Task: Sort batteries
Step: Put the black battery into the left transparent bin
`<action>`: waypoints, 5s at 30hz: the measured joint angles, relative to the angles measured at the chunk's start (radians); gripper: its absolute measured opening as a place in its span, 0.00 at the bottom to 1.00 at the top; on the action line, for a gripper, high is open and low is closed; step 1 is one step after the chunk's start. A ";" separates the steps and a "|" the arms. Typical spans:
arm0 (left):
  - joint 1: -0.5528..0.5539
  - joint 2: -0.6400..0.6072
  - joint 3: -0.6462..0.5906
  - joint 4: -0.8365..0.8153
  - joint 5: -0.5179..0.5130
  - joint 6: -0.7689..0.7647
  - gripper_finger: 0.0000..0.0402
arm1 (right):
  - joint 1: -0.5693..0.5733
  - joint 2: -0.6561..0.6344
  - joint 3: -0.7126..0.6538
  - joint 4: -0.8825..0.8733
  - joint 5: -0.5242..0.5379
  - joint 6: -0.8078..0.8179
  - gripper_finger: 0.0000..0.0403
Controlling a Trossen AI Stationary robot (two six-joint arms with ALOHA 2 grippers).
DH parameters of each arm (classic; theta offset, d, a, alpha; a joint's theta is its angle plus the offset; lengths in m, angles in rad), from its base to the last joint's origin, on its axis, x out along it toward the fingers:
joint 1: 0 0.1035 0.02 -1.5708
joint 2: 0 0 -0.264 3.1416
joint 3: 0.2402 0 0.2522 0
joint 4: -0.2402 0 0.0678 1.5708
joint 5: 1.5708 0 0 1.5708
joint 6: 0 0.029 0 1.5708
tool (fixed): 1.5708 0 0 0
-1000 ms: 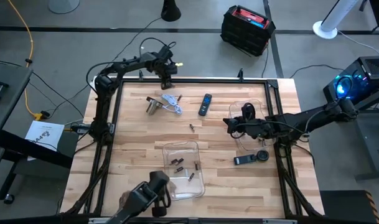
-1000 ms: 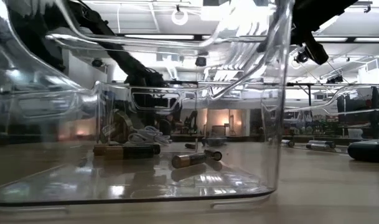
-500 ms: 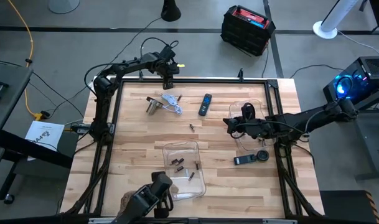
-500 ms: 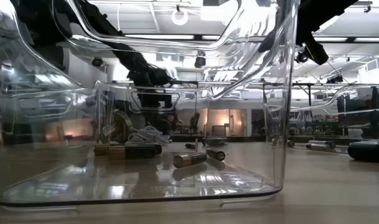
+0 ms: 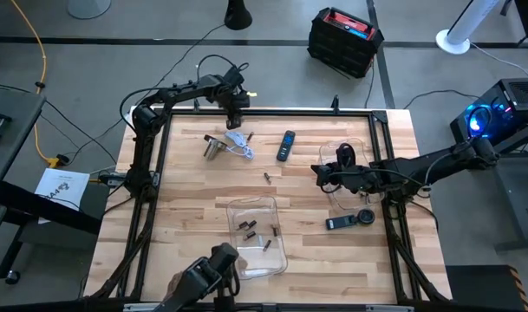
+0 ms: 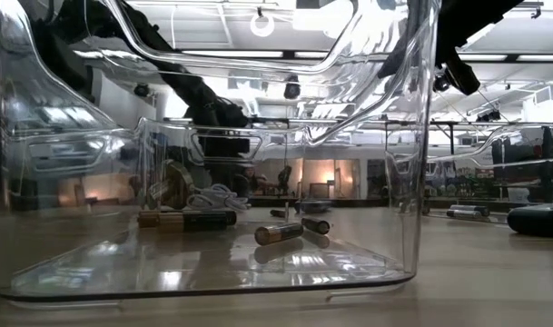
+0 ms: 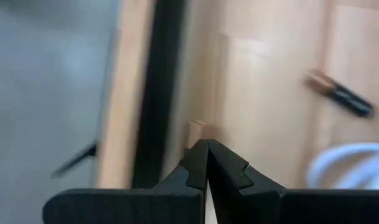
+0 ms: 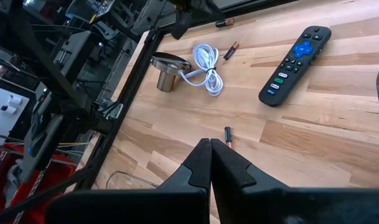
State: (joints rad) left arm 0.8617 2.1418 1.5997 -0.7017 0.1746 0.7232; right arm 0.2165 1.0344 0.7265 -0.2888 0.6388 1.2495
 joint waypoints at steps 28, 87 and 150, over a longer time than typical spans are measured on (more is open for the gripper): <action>0.000 0.042 0.000 0.051 -0.098 -0.027 0.00 | 0.000 0.000 0.000 0.002 -0.002 0.006 0.00; -0.187 -0.314 -0.379 -0.128 0.034 -0.426 0.00 | 0.002 0.001 0.000 -0.008 -0.001 -0.072 0.00; -0.486 -0.549 -0.293 -0.021 -0.047 -0.853 0.07 | 0.002 0.000 0.000 -0.021 -0.051 -0.156 0.00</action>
State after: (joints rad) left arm 0.3759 1.5932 1.3064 -0.7227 0.1273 -0.1297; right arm 0.2184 1.0348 0.7261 -0.3099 0.5877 1.0932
